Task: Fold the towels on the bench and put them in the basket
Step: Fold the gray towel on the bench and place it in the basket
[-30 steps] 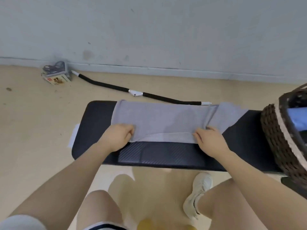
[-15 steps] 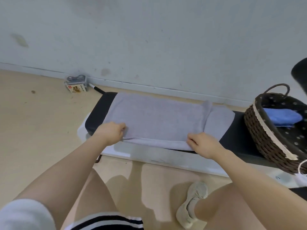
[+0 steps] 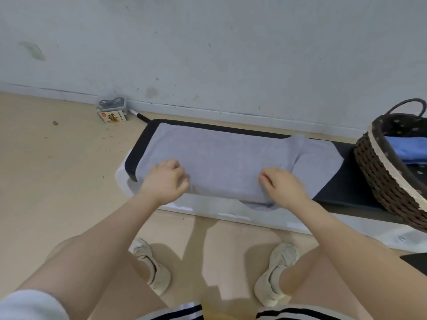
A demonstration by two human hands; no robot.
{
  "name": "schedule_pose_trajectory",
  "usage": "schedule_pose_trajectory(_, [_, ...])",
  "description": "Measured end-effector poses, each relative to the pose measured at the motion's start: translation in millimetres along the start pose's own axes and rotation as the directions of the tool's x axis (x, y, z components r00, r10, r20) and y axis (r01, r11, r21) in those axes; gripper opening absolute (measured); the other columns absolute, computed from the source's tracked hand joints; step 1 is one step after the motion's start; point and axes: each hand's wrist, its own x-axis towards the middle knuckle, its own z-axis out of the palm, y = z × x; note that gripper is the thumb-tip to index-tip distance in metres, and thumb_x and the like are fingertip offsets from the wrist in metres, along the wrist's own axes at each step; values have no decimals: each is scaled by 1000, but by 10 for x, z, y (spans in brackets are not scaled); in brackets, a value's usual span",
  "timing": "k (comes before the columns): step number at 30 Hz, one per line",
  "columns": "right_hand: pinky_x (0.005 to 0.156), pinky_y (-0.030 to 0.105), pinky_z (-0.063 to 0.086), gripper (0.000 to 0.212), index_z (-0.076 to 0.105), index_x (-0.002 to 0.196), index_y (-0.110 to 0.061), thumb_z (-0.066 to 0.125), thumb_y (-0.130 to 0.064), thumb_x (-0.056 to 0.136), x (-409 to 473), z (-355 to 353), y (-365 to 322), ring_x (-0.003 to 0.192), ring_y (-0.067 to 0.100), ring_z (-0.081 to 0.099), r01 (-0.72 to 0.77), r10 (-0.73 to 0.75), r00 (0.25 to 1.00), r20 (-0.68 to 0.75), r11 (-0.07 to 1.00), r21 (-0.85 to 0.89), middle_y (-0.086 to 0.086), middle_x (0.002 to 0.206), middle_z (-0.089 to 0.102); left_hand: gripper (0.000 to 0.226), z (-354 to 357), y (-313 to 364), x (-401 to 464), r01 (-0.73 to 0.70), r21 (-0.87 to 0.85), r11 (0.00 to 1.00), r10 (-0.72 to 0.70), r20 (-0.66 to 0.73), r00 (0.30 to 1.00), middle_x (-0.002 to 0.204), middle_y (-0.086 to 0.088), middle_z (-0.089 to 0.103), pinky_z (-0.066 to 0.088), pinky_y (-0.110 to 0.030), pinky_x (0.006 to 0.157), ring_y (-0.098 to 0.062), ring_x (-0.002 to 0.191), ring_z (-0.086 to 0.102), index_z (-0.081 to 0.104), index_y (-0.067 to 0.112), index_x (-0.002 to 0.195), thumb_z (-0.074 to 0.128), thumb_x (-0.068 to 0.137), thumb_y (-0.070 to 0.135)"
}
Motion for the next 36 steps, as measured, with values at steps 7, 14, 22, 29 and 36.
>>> schedule_pose_trajectory(7, [105,37,34,39,44,135,-14,33,-12,98,1,-146,774,129,27,39,-223,222,975,-15,975,-7,7,144,41,55,178,1354,752,-321,-95,942,333,159,929,158,-1,11,19,-32,113,-22,142,19,19,17,148,36,96,19])
schedule_pose_trajectory(14, [119,41,7,56,5,150,-20,28,-32,101,198,-247,1159,147,27,4,-290,297,945,138,955,-67,9,159,5,57,438,1962,1284,-238,-197,951,284,250,926,158,-3,-9,-2,-32,118,-19,146,-5,0,16,149,25,101,32])
schedule_pose_trajectory(22, [91,33,38,23,63,99,-22,48,-12,85,211,-430,1334,99,21,56,-184,188,982,13,942,281,0,99,67,67,506,1944,1334,-219,-150,964,256,309,916,157,2,-14,-9,-34,116,-15,145,-11,-6,22,149,27,98,48])
schedule_pose_trajectory(29, [69,23,37,39,50,53,-27,47,5,75,-370,-726,1628,67,10,49,-222,187,961,204,961,163,-11,62,54,123,539,1985,1266,-233,-76,970,245,289,925,157,1,-18,-9,-38,117,-16,145,-14,-11,22,148,16,49,89])
schedule_pose_trajectory(36, [81,36,48,13,56,93,-14,47,-17,85,-519,-629,1562,92,30,59,-373,367,921,131,927,27,6,97,64,130,511,2007,1250,-258,-40,965,258,315,913,155,-3,-22,-11,-40,117,-18,144,-19,-15,19,147,43,53,86])
